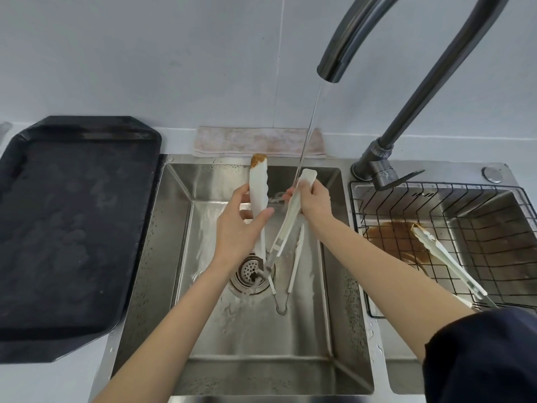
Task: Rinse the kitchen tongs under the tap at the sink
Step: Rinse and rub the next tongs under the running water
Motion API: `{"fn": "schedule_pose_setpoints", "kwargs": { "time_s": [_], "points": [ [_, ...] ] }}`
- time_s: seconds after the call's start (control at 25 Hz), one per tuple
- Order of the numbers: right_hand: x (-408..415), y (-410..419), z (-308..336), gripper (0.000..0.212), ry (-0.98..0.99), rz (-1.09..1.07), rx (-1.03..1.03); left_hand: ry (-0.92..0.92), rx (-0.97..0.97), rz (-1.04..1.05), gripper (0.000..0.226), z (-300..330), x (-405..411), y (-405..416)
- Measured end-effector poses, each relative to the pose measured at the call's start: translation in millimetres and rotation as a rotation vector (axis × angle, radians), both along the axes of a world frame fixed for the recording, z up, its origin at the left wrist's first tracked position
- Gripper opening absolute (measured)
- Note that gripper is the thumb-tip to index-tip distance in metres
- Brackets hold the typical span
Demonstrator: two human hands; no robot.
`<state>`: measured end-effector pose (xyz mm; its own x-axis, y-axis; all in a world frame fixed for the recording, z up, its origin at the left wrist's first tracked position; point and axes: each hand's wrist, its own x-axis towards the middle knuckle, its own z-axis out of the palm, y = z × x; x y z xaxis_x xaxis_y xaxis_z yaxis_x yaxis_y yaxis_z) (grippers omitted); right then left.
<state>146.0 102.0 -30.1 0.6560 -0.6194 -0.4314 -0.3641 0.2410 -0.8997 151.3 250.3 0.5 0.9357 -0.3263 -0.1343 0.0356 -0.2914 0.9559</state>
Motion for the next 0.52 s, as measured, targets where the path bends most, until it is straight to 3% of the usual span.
{"fn": "schedule_pose_setpoints", "kwargs": {
  "time_s": [0.08,0.36,0.44,0.52],
  "points": [
    [5.2,3.1,4.5,0.027,0.034,-0.079,0.042,0.015,-0.018,-0.020,0.054,1.9,0.8,-5.4],
    [1.0,-15.6,28.4,0.032,-0.033,-0.036,0.374,0.025,-0.013,-0.110,0.039,3.6,-0.5,-30.1],
    [-11.5,-22.8,36.2,0.032,-0.062,-0.077,0.424,0.147,-0.069,-0.089,0.033,1.0,3.8,-36.1],
    [-28.7,-28.9,45.6,0.022,-0.093,-0.053,0.336,0.366,-0.146,-0.076,0.026,-4.2,7.7,-40.4]
  ]
}}
